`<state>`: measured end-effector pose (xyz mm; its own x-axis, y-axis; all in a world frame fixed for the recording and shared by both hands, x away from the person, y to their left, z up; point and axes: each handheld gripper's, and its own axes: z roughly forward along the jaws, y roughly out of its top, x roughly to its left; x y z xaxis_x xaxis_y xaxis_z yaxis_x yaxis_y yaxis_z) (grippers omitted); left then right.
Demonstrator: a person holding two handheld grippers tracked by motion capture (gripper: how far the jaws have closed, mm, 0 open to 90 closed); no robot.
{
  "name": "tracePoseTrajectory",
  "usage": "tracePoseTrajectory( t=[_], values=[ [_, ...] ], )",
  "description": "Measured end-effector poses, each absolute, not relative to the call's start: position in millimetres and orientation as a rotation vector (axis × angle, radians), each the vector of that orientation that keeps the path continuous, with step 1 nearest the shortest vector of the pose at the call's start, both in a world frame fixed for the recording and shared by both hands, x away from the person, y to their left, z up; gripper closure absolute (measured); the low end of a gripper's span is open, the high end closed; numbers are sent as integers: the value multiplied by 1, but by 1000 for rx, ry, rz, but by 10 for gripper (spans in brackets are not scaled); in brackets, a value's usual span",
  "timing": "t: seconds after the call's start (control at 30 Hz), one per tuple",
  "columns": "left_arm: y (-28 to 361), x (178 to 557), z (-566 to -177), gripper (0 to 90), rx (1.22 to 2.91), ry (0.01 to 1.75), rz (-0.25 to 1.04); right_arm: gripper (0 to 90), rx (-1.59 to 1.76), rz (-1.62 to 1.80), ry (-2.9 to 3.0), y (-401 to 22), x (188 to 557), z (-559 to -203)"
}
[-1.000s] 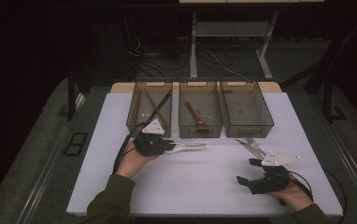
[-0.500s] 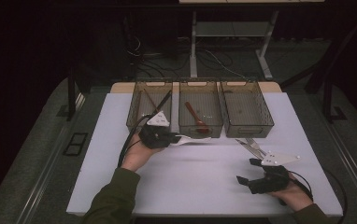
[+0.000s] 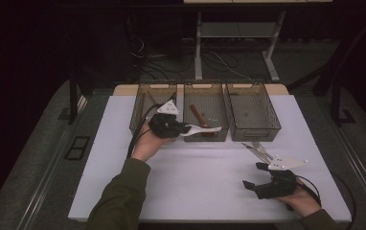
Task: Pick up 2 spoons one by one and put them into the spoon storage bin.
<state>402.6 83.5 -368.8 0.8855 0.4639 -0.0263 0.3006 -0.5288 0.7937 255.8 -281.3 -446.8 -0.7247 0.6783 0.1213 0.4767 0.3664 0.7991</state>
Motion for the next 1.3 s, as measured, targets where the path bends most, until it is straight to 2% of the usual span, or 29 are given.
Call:
tracePoseTrajectory(
  t=[0.43,0.87,0.97,1.3],
  values=[
    [60,428,-366,807,2179,558,269,125,1035,1291,2401,-281,255,-446],
    [54,443,-378,800,2236,605,268,125,1032,1297,2402,-282,255,-446],
    [55,444,-378,688,2175,628,251,125,1030,1297,2403,-282,255,-446],
    [54,439,-374,593,2169,598,221,125,1028,1293,2401,-282,255,-446]
  ],
)
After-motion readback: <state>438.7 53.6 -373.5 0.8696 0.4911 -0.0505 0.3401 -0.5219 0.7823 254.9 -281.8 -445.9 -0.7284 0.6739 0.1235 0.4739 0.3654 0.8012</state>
